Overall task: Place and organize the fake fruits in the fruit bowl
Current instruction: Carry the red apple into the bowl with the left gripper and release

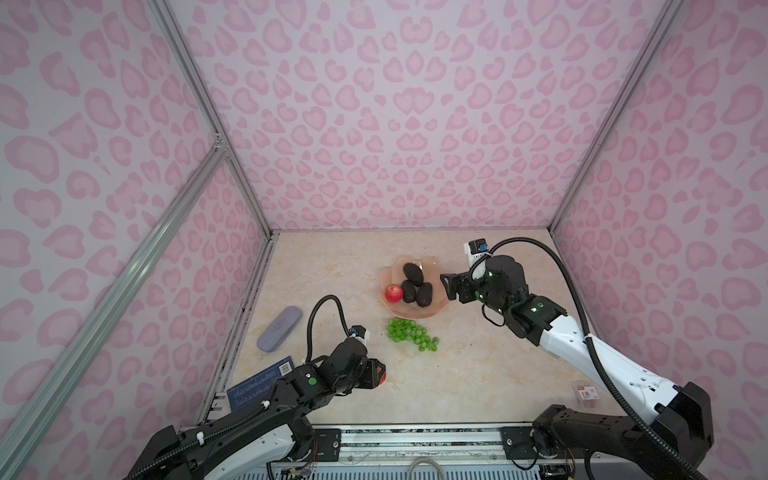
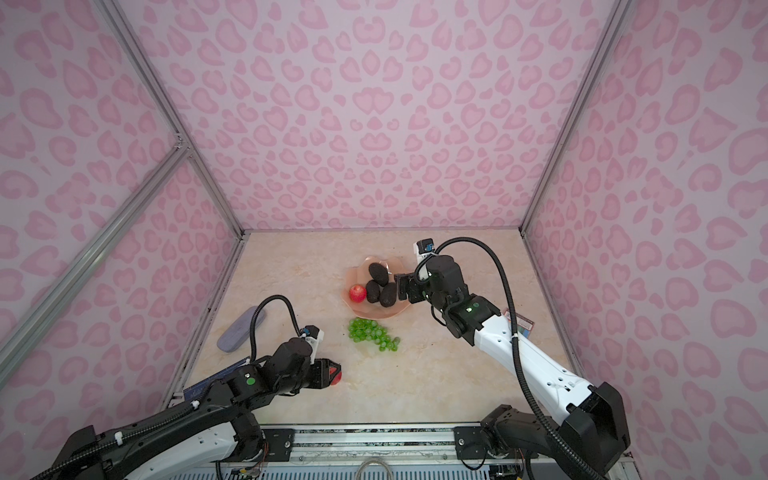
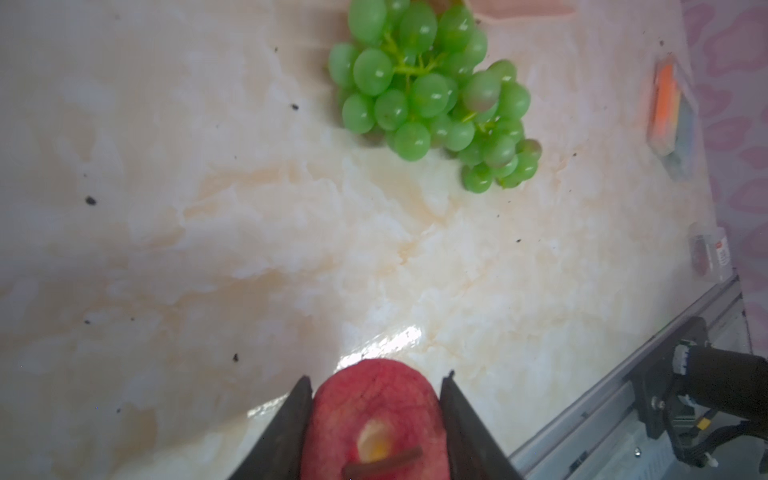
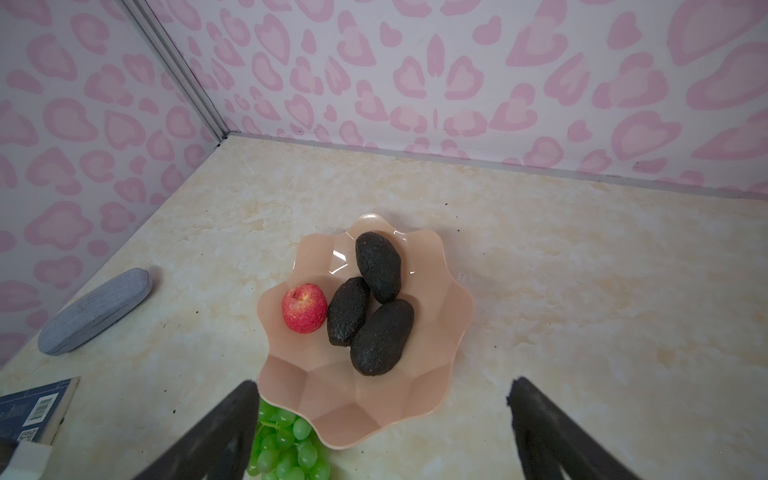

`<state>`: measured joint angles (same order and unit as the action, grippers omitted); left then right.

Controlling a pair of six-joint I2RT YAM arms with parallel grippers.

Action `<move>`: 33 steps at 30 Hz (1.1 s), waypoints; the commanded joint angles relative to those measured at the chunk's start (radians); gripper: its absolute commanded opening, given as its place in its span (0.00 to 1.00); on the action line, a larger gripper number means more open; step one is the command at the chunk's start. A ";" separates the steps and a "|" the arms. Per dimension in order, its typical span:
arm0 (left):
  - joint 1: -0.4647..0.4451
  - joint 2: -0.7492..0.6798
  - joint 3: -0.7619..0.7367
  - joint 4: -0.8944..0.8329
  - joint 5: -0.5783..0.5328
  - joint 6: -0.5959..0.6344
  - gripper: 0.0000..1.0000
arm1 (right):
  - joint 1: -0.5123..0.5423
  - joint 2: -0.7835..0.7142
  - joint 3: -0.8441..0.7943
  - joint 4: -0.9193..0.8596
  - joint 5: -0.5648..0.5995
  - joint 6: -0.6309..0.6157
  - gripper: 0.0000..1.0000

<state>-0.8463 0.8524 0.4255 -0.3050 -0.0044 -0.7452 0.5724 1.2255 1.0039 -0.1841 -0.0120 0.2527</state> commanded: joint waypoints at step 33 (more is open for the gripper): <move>0.101 1.012 0.858 0.103 -0.125 0.428 0.57 | -0.003 -0.143 -0.177 -0.034 -0.008 0.093 0.94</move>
<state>-0.7483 1.8496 1.2629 -0.2142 -0.1272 -0.3290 0.5694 1.0798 0.8356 -0.2142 -0.0261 0.3473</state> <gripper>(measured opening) 0.560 0.936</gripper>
